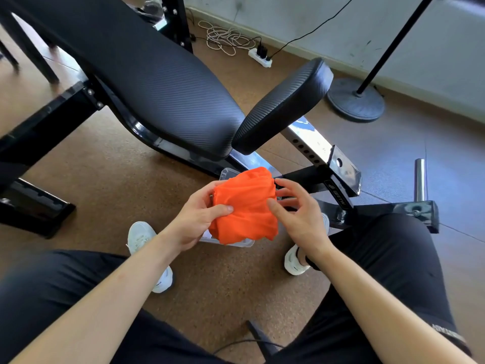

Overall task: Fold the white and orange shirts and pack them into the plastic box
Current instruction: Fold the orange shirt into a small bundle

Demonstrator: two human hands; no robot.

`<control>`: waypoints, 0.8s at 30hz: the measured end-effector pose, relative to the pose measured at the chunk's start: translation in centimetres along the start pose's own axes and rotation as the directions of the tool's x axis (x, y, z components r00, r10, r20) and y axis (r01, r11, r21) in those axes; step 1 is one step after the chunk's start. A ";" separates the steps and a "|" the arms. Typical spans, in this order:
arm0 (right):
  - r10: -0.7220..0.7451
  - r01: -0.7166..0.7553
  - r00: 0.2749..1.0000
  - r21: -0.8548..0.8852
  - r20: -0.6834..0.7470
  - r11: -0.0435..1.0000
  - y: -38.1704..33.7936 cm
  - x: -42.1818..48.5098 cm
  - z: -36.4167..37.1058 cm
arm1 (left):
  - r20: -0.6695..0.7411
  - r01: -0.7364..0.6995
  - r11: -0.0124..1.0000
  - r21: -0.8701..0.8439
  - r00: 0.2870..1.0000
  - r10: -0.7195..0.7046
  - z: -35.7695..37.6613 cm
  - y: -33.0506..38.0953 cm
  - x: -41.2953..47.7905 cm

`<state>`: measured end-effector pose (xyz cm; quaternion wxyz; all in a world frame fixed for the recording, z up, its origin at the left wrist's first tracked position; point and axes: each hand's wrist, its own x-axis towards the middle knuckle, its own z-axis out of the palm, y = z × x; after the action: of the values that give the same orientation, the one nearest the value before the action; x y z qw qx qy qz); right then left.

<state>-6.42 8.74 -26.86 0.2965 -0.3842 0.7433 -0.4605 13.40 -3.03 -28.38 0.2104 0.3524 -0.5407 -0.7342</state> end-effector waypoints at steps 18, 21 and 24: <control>-0.013 0.021 0.968 -0.027 0.250 0.999 -0.1 -0.1 2.4 | 0.203 -0.157 0.960 0.232 0.973 0.110 0.6 -0.8 0.5; 0.071 -0.081 0.956 0.025 0.284 0.996 -0.2 0.0 2.3 | 0.107 -0.191 0.946 0.262 0.980 0.168 0.5 -0.9 0.8; 0.146 -0.191 0.935 0.114 0.322 0.975 -0.3 -0.1 2.2 | 0.109 -0.160 0.950 0.268 0.985 0.135 0.5 -1.1 1.0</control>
<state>-4.50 7.68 -27.45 0.4754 -0.3646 0.6822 -0.4191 12.50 -3.02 -29.65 0.1891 0.3036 -0.6713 -0.6492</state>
